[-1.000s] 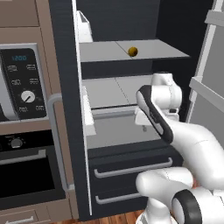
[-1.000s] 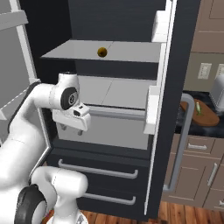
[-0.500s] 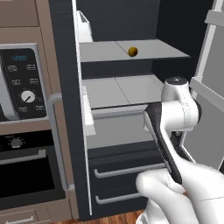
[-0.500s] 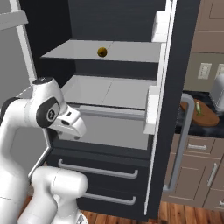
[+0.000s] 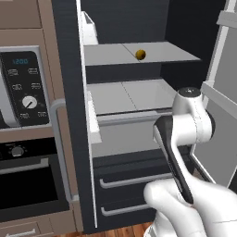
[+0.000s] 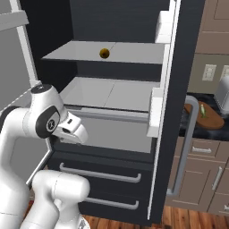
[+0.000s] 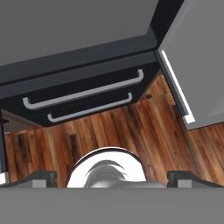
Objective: Retrieve a lemon from the fridge and place it on the cutting board with the fish.
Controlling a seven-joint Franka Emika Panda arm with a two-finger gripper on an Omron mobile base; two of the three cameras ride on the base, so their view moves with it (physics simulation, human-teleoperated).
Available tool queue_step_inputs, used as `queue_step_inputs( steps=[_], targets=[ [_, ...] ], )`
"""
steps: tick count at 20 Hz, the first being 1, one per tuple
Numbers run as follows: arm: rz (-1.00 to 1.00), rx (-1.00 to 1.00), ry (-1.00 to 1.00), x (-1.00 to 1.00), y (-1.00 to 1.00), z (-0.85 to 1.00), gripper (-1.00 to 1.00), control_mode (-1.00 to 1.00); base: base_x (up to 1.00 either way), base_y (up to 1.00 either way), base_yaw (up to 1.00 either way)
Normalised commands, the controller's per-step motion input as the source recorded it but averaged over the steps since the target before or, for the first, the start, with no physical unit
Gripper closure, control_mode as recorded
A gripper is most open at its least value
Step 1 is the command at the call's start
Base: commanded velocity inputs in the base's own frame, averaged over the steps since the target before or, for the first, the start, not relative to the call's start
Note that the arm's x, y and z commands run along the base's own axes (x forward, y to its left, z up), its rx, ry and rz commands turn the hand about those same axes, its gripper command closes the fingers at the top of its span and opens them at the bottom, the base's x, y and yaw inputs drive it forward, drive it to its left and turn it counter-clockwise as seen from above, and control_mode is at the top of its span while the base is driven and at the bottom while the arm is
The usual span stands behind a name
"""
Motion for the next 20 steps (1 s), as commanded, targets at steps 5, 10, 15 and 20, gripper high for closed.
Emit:
queue_step_inputs(
  steps=[5,10,15,20],
  targets=[
    [-0.06,0.0,-0.03,0.0,0.0,-0.02,-1.0,-1.0,0.0,0.0,0.0],
    [0.0,0.0,0.0,0.0,0.0,0.0,-1.0,1.0,0.09,-0.01,-0.13],
    [0.0,0.0,0.0,0.0,0.0,0.0,-1.0,1.0,0.49,0.0,-0.07],
    [0.0,0.0,0.0,0.0,0.0,0.0,-1.0,1.0,0.69,0.0,0.0]
  ],
)
